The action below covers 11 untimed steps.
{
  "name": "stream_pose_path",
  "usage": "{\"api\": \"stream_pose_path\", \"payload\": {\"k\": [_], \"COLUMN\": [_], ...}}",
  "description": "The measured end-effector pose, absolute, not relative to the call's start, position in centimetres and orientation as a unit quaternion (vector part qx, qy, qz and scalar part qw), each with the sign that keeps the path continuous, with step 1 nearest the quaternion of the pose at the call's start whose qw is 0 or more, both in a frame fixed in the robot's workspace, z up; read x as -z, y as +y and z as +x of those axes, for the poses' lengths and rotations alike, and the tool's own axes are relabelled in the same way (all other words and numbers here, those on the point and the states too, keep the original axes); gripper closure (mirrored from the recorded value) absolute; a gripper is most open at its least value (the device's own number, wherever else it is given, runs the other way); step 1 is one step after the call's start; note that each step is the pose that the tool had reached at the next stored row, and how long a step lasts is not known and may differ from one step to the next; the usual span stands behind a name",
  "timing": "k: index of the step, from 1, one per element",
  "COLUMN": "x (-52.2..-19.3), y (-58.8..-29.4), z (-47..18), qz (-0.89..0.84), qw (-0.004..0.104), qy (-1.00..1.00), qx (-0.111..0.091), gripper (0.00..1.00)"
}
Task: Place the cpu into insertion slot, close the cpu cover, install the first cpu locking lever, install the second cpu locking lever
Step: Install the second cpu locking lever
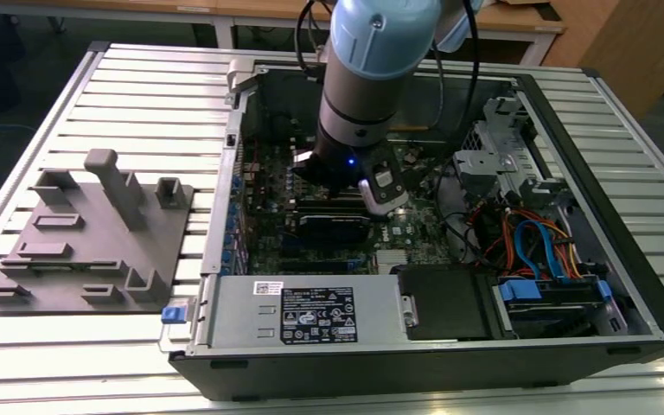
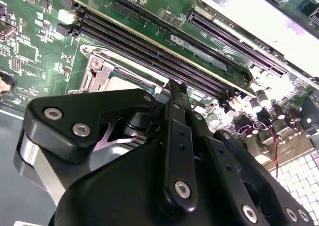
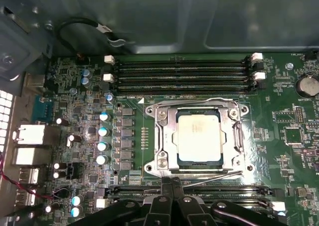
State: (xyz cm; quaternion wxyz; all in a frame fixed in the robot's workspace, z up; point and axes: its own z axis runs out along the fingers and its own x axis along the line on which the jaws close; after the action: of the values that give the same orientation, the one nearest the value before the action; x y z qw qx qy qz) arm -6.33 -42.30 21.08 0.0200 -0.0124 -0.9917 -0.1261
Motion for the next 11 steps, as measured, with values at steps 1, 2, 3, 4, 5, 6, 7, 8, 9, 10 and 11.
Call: {"api": "stream_pose_path", "payload": {"k": [1,2,3,4,5,6,7,8,9,10,11], "x": [-21.06,-21.02,-20.98,-20.94,-20.9,-20.86,-20.84,-20.81,-20.78,-20.78,-20.78], "y": [-42.35,-42.39,-42.42,-42.45,-42.48,-42.49,-42.49,-42.5,-42.51,-42.55,-42.6], "z": [-6.37,-6.42,-6.45,-6.51,-6.54,-6.57,-6.6,-6.66,-6.73,-6.73,-6.73], "qz": [-0.012,-0.013,-0.013,-0.013,-0.013,-0.013,-0.013,-0.013,-0.014,-0.014,-0.014], "qw": [0.02,0.02,0.02,0.02,0.02,0.02,0.021,0.021,0.021,0.022,0.022], "qy": [-0.991,-0.991,-0.991,-0.991,-0.991,-0.991,-0.991,-0.991,-0.991,-0.991,-0.991], "qx": [0.129,0.13,0.131,0.131,0.131,0.131,0.131,0.131,0.131,0.131,0.131], "gripper": [0.9,0.9,0.9,0.9,0.9,0.9,0.9,0.9,0.9,0.9,0.9]}}
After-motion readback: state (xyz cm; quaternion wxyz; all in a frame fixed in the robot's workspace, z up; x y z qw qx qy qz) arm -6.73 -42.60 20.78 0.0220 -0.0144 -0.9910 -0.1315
